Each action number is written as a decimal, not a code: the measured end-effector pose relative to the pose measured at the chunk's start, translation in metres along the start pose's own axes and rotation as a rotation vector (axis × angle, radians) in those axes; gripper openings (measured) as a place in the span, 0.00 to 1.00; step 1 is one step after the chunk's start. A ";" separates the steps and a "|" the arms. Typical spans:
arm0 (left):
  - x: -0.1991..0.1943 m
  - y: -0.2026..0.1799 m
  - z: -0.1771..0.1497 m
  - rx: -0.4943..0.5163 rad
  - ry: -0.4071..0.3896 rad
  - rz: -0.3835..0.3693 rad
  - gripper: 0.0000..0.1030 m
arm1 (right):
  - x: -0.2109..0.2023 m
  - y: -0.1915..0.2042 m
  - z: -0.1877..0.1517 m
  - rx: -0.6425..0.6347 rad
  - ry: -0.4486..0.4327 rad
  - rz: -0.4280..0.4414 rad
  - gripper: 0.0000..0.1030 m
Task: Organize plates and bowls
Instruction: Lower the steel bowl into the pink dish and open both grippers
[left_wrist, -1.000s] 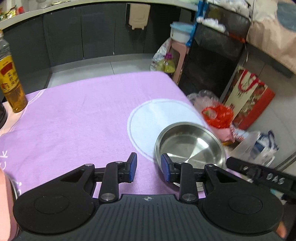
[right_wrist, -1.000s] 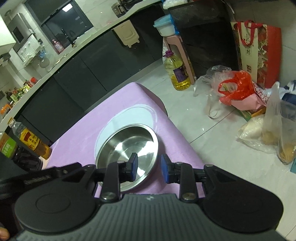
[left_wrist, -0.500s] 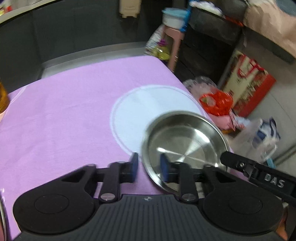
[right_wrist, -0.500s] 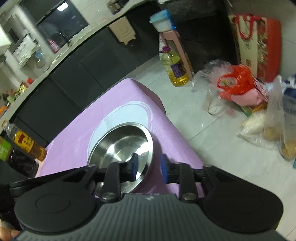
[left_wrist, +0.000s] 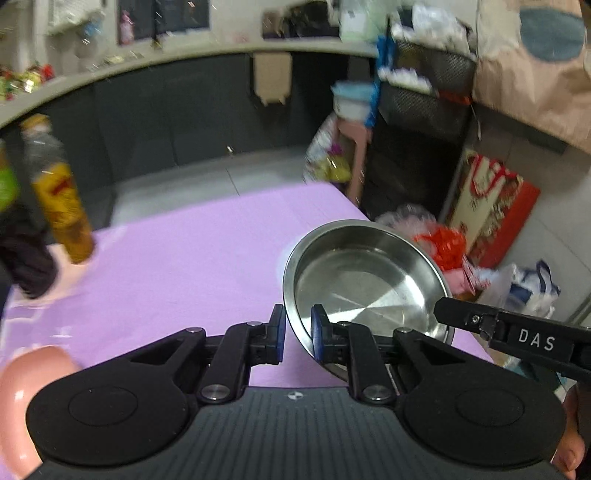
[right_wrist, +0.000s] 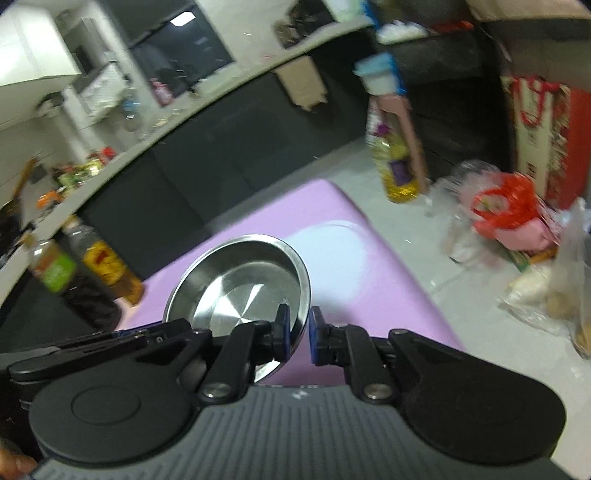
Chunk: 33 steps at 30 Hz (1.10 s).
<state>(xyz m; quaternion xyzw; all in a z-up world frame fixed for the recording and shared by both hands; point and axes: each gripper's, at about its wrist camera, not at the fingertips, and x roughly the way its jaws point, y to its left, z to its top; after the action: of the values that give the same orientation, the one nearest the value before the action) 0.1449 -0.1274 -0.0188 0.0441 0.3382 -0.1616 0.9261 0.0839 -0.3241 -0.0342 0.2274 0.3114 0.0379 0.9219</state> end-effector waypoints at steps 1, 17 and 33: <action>-0.010 0.007 -0.002 -0.010 -0.014 0.014 0.13 | -0.003 0.009 -0.001 -0.020 -0.005 0.014 0.09; -0.103 0.164 -0.059 -0.282 -0.058 0.190 0.14 | 0.021 0.157 -0.042 -0.266 0.125 0.210 0.10; -0.085 0.233 -0.086 -0.380 0.016 0.243 0.14 | 0.064 0.236 -0.074 -0.437 0.243 0.172 0.10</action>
<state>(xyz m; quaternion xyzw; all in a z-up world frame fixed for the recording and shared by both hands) 0.1076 0.1324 -0.0369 -0.0894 0.3621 0.0182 0.9277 0.1086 -0.0704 -0.0175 0.0422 0.3839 0.2097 0.8982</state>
